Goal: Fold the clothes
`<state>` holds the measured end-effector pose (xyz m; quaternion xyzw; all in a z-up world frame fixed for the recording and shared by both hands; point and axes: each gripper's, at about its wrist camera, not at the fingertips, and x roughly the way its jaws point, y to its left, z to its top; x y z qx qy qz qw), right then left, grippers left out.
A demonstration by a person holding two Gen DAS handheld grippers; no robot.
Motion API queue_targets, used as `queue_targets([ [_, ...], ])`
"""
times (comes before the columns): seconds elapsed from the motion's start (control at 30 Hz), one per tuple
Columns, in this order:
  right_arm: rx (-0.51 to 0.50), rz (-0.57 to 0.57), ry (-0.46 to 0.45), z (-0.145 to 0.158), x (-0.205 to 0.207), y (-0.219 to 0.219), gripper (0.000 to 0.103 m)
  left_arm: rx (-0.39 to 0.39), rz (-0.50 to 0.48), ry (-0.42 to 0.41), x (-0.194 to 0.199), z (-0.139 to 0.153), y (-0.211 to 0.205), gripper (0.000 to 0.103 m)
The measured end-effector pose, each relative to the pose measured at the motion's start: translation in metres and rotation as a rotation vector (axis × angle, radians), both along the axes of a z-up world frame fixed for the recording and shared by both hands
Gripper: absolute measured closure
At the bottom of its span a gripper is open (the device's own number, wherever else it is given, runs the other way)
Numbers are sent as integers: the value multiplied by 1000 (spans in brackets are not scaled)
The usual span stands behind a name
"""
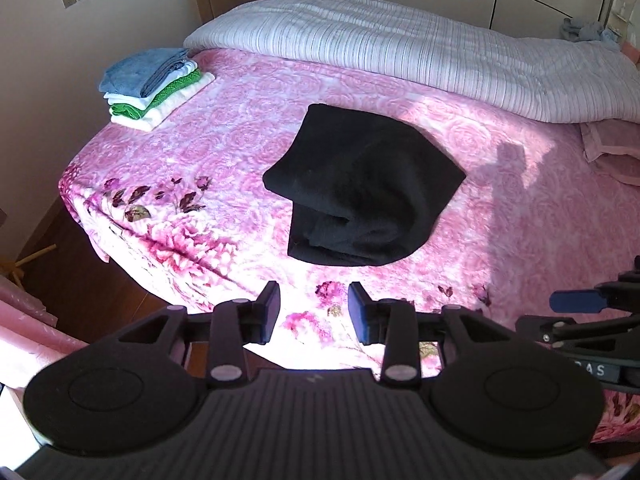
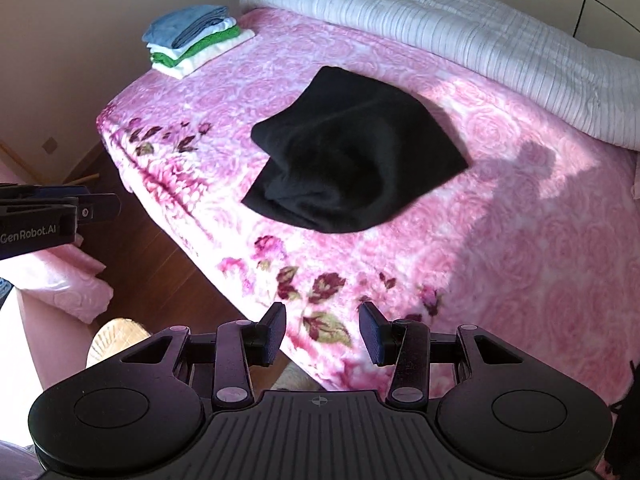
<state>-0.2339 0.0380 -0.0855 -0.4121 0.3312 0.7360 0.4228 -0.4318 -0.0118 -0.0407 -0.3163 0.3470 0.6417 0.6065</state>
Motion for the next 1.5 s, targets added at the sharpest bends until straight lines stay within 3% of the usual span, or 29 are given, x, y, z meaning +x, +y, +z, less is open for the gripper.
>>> queue_targets([
  [0.43, 42, 42, -10, 7, -8, -12, 59, 18, -21, 2, 8, 5, -11, 68],
  [1.27, 140, -9, 23, 27, 21, -2, 59, 66, -86, 17, 32, 8, 3, 61],
  [1.5, 139, -36, 12, 25, 33, 6, 59, 45, -92, -15, 32, -2, 20, 60],
])
